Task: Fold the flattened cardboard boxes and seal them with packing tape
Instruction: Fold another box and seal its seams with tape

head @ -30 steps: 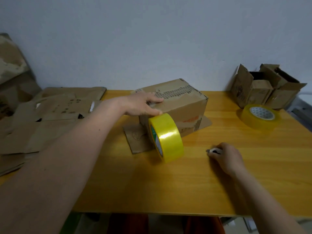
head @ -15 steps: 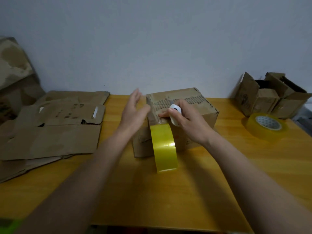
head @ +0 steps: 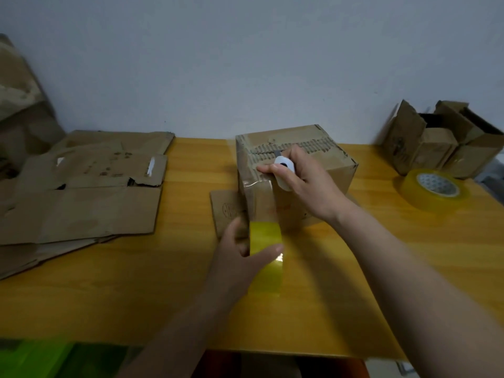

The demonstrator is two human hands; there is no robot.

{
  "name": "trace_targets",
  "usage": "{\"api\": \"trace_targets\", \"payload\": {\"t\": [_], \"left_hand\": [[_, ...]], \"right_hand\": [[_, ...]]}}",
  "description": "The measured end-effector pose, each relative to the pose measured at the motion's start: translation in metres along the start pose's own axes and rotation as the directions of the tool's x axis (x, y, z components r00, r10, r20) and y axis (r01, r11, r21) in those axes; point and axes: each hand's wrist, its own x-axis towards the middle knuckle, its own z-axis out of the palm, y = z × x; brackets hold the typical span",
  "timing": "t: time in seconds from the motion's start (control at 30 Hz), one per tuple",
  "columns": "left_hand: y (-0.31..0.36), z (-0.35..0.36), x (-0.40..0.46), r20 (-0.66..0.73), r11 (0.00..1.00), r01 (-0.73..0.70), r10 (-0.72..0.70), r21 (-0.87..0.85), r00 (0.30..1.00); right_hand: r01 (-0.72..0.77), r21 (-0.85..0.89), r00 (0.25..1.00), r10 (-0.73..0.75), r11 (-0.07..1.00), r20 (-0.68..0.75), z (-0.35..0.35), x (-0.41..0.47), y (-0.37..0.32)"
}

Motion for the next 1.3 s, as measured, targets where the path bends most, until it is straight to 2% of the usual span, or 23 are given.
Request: {"api": "trace_targets", "payload": {"t": [0.1, 0.27, 0.43, 0.53, 0.6, 0.63, 0.67, 0.73, 0.8, 0.87, 1.1, 1.3], "left_hand": [[-0.011, 0.002, 0.002, -0.030, 0.999, 0.030, -0.030, -0.020, 0.999], [0.002, 0.006, 0.026, -0.193, 0.992, -0.020, 0.045, 0.128, 0.980], [0.015, 0.009, 0.042, -0.159, 0.999, -0.040, 0.039, -0.008, 0.986], [0.013, 0.011, 0.048, -0.190, 0.999, -0.044, 0.039, -0.017, 0.981], [0.014, 0.011, 0.050, -0.192, 0.999, -0.046, 0.042, -0.015, 0.981], [0.014, 0.010, 0.050, -0.191, 0.998, -0.053, 0.049, -0.015, 0.980], [0.014, 0.009, 0.049, -0.191, 0.998, -0.061, 0.057, -0.014, 0.980], [0.015, 0.008, 0.048, -0.192, 0.997, -0.074, 0.071, -0.009, 0.979], [0.015, 0.008, 0.048, -0.195, 0.997, -0.083, 0.081, -0.002, 0.977], [0.016, 0.008, 0.046, -0.201, 0.997, -0.078, 0.075, -0.011, 0.977], [0.019, 0.009, 0.044, -0.218, 0.996, -0.063, 0.048, -0.063, 0.975], [0.021, 0.007, 0.044, -0.202, 0.998, -0.067, 0.063, -0.015, 0.977]], "right_hand": [[0.004, 0.024, 1.000, -0.004, 1.000, -0.023, 0.001, 0.000, -0.002], [0.030, 0.037, 0.997, -0.027, 0.999, -0.078, 0.003, 0.001, 0.000], [-0.019, 0.117, 0.997, 0.028, 0.993, -0.075, 0.006, 0.003, 0.001], [0.039, 0.093, 0.972, -0.016, 0.995, -0.236, 0.007, 0.002, -0.003], [0.129, 0.006, 0.915, -0.116, 0.992, -0.387, 0.007, -0.004, -0.006], [0.177, -0.077, 0.895, -0.193, 0.981, -0.402, 0.007, -0.008, -0.008], [0.220, -0.176, 0.890, -0.271, 0.960, -0.367, 0.007, -0.013, -0.008], [0.294, -0.347, 0.902, -0.378, 0.891, -0.207, 0.010, -0.024, -0.002], [0.320, -0.437, 0.921, -0.385, 0.841, -0.066, 0.013, -0.034, 0.003], [0.351, -0.485, 0.918, -0.397, 0.801, 0.007, 0.015, -0.040, 0.004], [0.429, -0.539, 0.879, -0.473, 0.725, 0.062, 0.018, -0.039, 0.003], [0.393, -0.619, 0.889, -0.452, 0.680, 0.069, 0.018, -0.036, 0.007]]}}
